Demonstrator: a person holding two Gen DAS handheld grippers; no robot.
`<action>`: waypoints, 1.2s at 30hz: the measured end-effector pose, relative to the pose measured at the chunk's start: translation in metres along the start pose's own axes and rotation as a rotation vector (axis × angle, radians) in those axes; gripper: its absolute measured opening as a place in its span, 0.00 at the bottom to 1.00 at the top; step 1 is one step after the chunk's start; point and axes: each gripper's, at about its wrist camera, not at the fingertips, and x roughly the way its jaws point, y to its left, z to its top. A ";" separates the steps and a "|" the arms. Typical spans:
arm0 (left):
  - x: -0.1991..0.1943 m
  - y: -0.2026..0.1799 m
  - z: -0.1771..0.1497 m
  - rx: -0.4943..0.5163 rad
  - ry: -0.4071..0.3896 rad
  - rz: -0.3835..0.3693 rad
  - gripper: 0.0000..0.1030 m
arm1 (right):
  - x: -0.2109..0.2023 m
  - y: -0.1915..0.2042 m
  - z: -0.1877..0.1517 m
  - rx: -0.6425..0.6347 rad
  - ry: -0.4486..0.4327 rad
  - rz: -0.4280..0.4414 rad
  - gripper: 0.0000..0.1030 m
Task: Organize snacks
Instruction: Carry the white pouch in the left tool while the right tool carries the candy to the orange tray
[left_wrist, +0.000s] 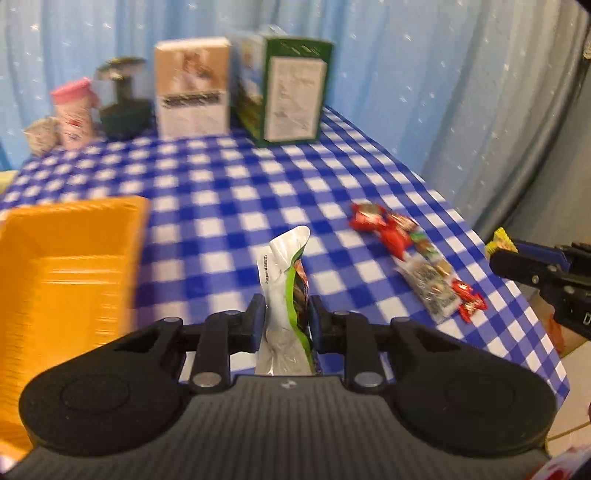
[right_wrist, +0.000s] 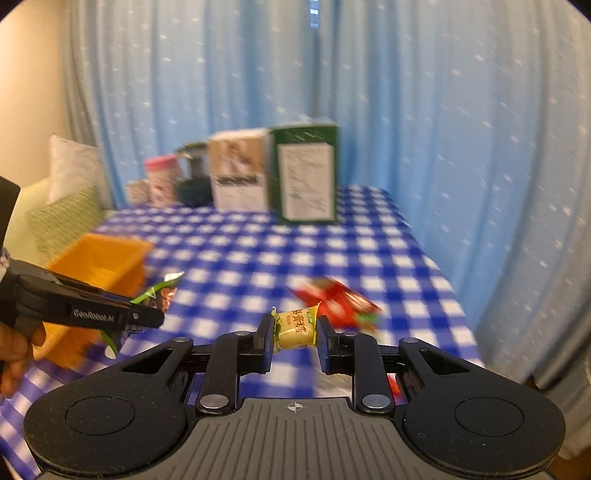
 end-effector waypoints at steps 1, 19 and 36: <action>-0.008 0.009 0.001 -0.003 -0.008 0.013 0.21 | 0.001 0.011 0.008 -0.005 -0.006 0.024 0.23; -0.075 0.169 -0.029 -0.095 0.004 0.222 0.21 | 0.082 0.202 0.040 -0.012 0.039 0.300 0.23; -0.043 0.207 -0.048 -0.131 0.055 0.209 0.22 | 0.145 0.245 0.009 -0.090 0.133 0.359 0.23</action>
